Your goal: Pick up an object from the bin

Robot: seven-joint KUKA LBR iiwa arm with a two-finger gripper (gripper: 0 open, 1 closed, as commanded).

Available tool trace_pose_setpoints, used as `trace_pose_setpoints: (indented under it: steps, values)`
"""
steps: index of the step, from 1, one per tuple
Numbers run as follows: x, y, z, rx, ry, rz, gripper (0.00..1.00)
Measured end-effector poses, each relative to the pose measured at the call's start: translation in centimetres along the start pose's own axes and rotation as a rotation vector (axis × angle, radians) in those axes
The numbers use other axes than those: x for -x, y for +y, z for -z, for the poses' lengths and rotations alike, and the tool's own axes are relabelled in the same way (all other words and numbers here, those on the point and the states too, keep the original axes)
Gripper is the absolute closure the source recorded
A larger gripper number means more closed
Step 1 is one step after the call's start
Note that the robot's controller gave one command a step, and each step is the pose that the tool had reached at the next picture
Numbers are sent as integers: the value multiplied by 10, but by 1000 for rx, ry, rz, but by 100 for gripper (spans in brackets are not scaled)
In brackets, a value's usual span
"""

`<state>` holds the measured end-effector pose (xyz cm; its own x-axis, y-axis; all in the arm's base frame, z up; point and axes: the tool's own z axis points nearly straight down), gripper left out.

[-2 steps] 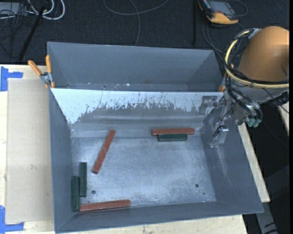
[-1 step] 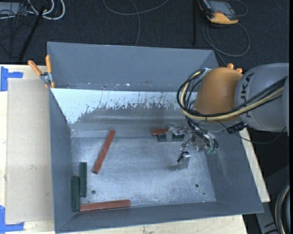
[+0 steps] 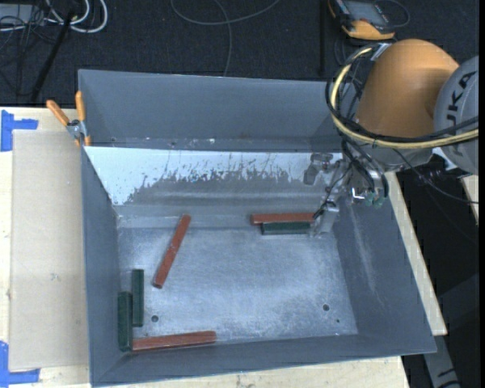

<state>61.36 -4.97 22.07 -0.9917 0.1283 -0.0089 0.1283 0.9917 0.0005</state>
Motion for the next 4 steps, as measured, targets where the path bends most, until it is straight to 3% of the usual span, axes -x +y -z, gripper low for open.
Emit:
trace_pose_setpoints:
  steps: [1, 2, 3, 4]
  values:
    - [-1, -2, -121, 1, 16, 159, 0]
    - [2, -3, -151, 1, 7, -6, 0]
    - [5, -2, -146, 0, -5, -3, 100]
    - [-15, -10, -31, 0, 1, -30, 100]
